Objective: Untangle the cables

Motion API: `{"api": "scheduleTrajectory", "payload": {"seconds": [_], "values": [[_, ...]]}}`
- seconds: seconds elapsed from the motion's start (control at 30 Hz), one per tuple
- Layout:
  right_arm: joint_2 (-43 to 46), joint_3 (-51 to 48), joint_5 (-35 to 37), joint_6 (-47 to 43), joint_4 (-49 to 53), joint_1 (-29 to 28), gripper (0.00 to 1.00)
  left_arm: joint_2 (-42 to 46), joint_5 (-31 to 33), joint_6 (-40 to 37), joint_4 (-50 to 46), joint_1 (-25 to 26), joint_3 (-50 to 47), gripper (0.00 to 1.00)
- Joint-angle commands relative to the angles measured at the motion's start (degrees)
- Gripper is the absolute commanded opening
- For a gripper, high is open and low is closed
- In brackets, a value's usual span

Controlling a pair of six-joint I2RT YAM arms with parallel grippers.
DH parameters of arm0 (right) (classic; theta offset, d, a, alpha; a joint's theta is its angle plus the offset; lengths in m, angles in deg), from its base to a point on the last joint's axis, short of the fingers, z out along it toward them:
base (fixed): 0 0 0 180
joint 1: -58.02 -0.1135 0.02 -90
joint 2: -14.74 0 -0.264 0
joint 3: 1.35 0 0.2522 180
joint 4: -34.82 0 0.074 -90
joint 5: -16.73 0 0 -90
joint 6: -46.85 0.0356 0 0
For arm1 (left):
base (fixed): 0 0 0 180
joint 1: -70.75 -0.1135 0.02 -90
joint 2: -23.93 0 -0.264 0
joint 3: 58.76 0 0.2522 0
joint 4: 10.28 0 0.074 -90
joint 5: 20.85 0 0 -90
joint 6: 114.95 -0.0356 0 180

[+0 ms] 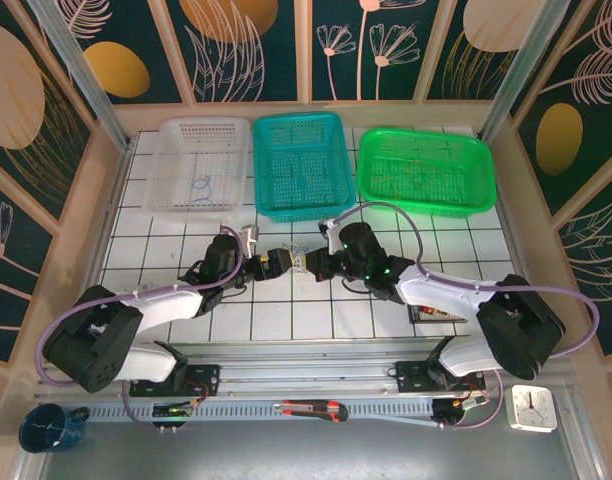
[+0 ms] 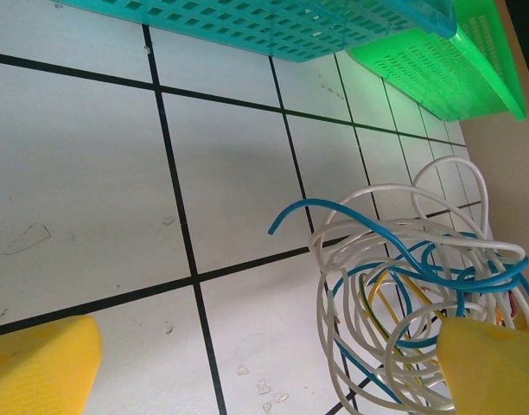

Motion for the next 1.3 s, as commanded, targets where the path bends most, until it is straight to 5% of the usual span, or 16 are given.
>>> {"api": "scheduleTrajectory", "payload": {"seconds": [0.0, 0.37, 0.87, 1.27], "values": [[1.8, 0.3, 1.4, 0.2, 0.6, -0.7, 0.0, -0.8, 0.5, -0.1, 2.1, 0.3, 0.7, 0.99], [2.2, 0.2, 2.0, -0.1, 1.1, -0.7, 0.0, -1.3, 1.2, -0.1, 2.3, 0.4, 0.6, 0.99], [3.2, -0.3, 3.3, -0.8, 1.1, -0.7, 0.0, 4.6, 9.7, 2.1, 1.7, 0.3, -3.3, 0.99], [0.3, -0.9, 0.9, -1.1, -1.6, -0.3, 0.0, 9.7, 4.6, 3.4, 5.2, 0.3, -1.4, 0.83]]}}
